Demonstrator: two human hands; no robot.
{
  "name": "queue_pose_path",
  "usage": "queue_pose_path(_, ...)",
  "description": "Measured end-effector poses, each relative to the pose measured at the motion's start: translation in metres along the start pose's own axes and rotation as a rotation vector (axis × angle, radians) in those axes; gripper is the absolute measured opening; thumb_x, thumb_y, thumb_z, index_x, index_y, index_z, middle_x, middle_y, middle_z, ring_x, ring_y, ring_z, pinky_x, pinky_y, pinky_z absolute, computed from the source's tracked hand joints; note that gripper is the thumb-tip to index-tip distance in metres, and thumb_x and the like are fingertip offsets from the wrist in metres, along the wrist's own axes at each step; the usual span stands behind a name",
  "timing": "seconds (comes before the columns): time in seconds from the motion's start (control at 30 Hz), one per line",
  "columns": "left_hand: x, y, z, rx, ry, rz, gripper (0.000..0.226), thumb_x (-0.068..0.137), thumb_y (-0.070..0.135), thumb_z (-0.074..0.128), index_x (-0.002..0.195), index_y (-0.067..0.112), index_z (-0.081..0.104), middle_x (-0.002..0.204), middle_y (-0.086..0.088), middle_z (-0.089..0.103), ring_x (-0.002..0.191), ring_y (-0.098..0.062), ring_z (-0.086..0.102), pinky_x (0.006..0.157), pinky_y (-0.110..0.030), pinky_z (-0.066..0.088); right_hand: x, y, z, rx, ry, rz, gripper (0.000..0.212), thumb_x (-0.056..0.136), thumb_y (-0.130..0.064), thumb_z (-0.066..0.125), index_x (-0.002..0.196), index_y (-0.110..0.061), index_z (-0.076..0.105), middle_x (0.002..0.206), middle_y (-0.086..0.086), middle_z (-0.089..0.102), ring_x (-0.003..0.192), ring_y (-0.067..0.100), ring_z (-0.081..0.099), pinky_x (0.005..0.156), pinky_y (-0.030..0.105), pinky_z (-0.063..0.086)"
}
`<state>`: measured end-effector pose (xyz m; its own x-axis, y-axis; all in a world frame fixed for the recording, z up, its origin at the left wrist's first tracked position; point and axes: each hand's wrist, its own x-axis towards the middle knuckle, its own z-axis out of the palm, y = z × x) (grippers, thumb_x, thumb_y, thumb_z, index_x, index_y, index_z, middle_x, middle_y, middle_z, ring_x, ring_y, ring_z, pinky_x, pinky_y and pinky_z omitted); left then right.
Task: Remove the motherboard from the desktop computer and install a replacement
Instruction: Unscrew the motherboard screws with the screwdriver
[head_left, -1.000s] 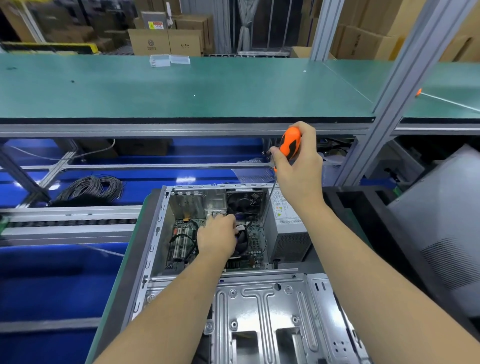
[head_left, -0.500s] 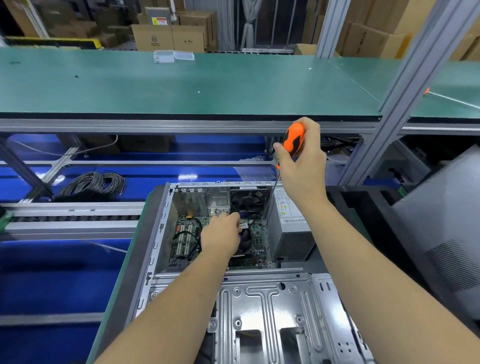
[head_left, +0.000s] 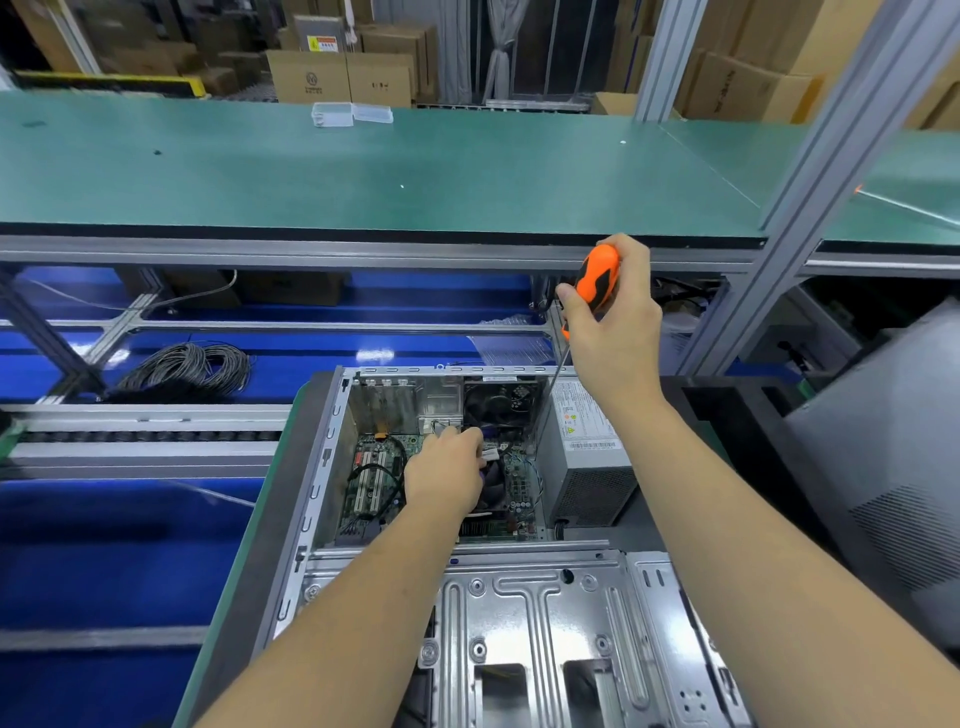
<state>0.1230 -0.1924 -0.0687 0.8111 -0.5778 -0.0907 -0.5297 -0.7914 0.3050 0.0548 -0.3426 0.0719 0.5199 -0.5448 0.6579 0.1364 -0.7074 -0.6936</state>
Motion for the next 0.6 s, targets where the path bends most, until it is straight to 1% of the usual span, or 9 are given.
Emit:
queue_pose_path(0.1,-0.0004,0.0002,-0.0009,0.003,-0.005,0.0,0.008,0.101,0.024,0.055,0.108,0.021,0.054,0.112,-0.004,0.056,0.108,-0.029,0.051,0.071,-0.041,0.044,-0.0002,-0.0007,0.0002,0.006,0.001,0.012,0.034,0.091,-0.017,0.065,0.118,-0.022,0.043,0.076,0.001,0.049,0.067,0.025,0.049,0.064,0.048,0.051)
queue_pose_path(0.27,-0.0009,0.0008,-0.0016,-0.003,-0.008,-0.004,0.005,0.102,0.024,0.053,0.106,0.021,0.053,0.111,-0.004,0.056,0.106,-0.029,0.05,0.071,-0.041,0.045,-0.0003,-0.0017,-0.0004,-0.001,0.001,0.002,0.033,0.092,-0.018,0.065,0.117,-0.022,0.043,0.075,-0.003,0.047,0.066,0.021,0.048,0.063,0.045,0.05)
queue_pose_path(0.43,-0.001,0.0005,-0.0014,-0.009,-0.009,-0.003,0.006,0.102,0.025,0.053,0.107,0.021,0.054,0.112,-0.004,0.056,0.107,-0.029,0.05,0.072,-0.042,0.045,-0.0008,-0.004,-0.0002,-0.01,-0.021,0.016,0.034,0.093,-0.017,0.064,0.119,-0.02,0.043,0.075,-0.003,0.046,0.067,0.023,0.048,0.063,0.048,0.051)
queue_pose_path(0.5,-0.0005,0.0,-0.0005,-0.01,-0.011,-0.004,0.007,0.102,0.024,0.053,0.108,0.021,0.054,0.113,-0.004,0.056,0.108,-0.029,0.05,0.072,-0.042,0.044,-0.0007,-0.0054,-0.0005,-0.027,-0.045,0.009,0.037,0.093,-0.017,0.065,0.122,-0.019,0.043,0.075,-0.002,0.047,0.067,0.023,0.049,0.062,0.045,0.05)
queue_pose_path(0.53,-0.0003,-0.0003,-0.0003,-0.009,-0.014,-0.004,0.007,0.102,0.024,0.053,0.109,0.021,0.054,0.113,-0.004,0.056,0.108,-0.029,0.05,0.072,-0.042,0.044,-0.0006,-0.006,-0.0003,-0.046,-0.07,0.001,0.04,0.093,-0.017,0.064,0.126,-0.019,0.042,0.075,-0.002,0.047,0.067,0.023,0.049,0.061,0.04,0.048)
queue_pose_path(0.57,-0.0003,-0.0006,-0.0003,-0.007,-0.016,-0.005,0.007,0.102,0.024,0.054,0.109,0.021,0.054,0.113,-0.004,0.055,0.107,-0.029,0.05,0.072,-0.041,0.044,0.0004,-0.0069,-0.0003,-0.084,-0.106,-0.007,0.044,0.093,-0.017,0.064,0.13,-0.021,0.04,0.075,-0.003,0.047,0.068,0.025,0.052,0.062,0.036,0.046)
queue_pose_path(0.6,-0.0003,-0.0007,-0.0002,-0.006,-0.017,-0.003,0.007,0.102,0.024,0.054,0.108,0.021,0.054,0.113,-0.004,0.055,0.107,-0.029,0.05,0.071,-0.041,0.044,0.0022,-0.0088,-0.0001,-0.162,-0.144,-0.022,0.046,0.093,-0.02,0.063,0.133,-0.024,0.039,0.077,-0.004,0.049,0.072,0.028,0.055,0.064,0.035,0.045)
